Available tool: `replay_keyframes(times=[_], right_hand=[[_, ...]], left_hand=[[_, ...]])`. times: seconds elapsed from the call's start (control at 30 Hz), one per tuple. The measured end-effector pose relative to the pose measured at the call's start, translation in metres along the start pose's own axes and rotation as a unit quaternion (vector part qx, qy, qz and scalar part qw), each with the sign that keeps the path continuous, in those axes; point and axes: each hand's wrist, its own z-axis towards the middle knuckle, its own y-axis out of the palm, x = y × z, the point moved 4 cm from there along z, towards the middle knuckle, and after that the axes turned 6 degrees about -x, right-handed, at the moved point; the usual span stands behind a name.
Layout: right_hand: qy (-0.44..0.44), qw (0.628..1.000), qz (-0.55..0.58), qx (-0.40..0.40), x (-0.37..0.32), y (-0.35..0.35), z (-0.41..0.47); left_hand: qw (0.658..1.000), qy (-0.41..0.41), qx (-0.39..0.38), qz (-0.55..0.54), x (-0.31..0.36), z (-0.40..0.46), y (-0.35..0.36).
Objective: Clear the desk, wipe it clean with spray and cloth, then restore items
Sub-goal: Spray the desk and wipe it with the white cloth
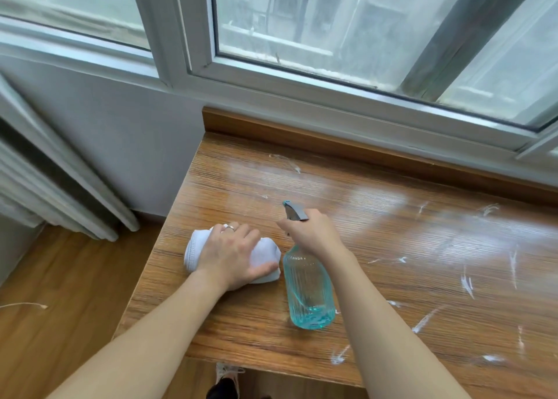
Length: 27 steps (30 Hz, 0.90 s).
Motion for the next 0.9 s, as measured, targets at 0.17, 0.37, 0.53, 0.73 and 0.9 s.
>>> replay_keyframes(times=[0.17, 0.37, 0.53, 0.73, 0.9], right_hand=[[0.027, 0.999, -0.023, -0.007, -0.005, 0.004, 0.012], [0.017, 0.998, -0.04, -0.035, -0.014, 0.007, 0.021], [0.029, 0.999, -0.019, -0.005, -0.014, 0.001, 0.031], [0.008, 0.999, -0.033, 0.014, -0.011, -0.01, 0.036], [-0.003, 0.999, -0.042, 0.031, -0.009, -0.012, 0.036]], left_hand=[[1.0, 0.013, -0.006, -0.002, -0.002, 0.004, 0.003], [1.0, 0.016, -0.011, -0.005, -0.004, 0.008, 0.004], [1.0, 0.012, -0.014, 0.004, -0.009, 0.018, 0.01], [1.0, 0.007, -0.003, 0.0, -0.024, 0.057, 0.016], [1.0, -0.004, -0.028, 0.003, -0.043, 0.114, 0.025]])
